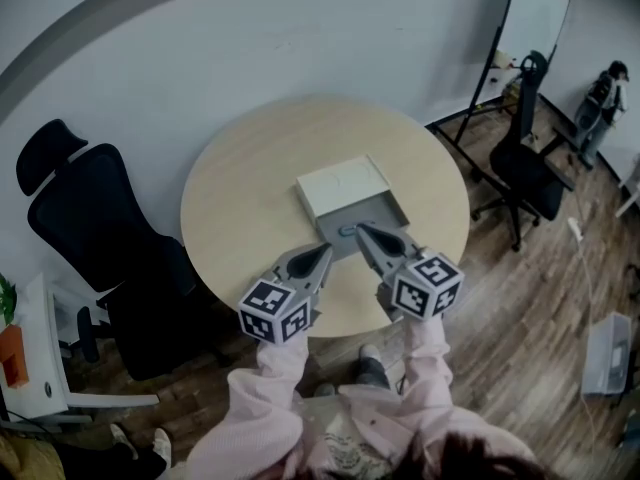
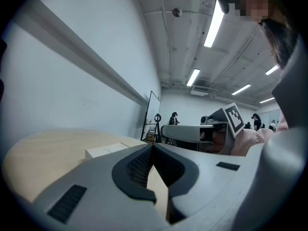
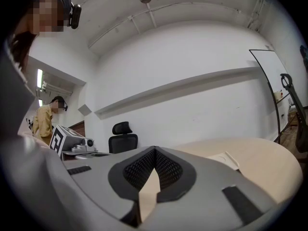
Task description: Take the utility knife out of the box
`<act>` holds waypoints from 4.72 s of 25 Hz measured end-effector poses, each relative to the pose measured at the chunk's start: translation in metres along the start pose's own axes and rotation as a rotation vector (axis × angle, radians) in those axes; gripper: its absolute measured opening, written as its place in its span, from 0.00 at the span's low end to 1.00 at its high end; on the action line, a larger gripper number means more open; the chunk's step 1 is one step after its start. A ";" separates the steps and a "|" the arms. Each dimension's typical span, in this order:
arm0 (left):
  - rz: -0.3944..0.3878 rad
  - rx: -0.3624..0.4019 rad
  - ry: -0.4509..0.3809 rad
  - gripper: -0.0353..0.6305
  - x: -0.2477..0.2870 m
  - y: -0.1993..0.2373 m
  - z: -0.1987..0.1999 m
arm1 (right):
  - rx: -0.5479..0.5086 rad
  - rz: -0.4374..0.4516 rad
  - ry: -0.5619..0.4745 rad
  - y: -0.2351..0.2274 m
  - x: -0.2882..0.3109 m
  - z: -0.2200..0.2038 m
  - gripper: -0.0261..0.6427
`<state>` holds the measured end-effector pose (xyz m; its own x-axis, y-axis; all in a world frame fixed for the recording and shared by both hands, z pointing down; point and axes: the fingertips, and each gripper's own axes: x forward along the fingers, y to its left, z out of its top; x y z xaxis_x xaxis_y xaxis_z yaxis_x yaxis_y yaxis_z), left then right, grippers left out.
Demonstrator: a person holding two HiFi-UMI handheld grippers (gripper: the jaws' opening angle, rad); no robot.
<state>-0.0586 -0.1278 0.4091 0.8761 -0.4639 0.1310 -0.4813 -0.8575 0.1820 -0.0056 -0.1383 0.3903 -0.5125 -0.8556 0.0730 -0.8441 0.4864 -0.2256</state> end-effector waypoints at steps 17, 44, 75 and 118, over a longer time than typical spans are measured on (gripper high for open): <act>0.218 -0.085 -0.014 0.07 0.045 0.032 -0.004 | -0.088 0.188 0.168 -0.055 0.050 0.001 0.02; 0.338 -0.244 0.046 0.07 0.090 0.058 -0.052 | -0.061 0.326 0.397 -0.106 0.076 -0.061 0.02; 0.291 -0.504 0.131 0.07 0.110 0.075 -0.121 | -0.179 0.457 0.850 -0.124 0.095 -0.162 0.02; 0.295 -0.573 0.138 0.07 0.113 0.078 -0.131 | -0.616 0.525 1.051 -0.143 0.098 -0.211 0.36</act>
<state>-0.0004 -0.2178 0.5656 0.7121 -0.5956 0.3718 -0.6727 -0.4272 0.6042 0.0319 -0.2541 0.6349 -0.4392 -0.1348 0.8882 -0.2997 0.9540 -0.0034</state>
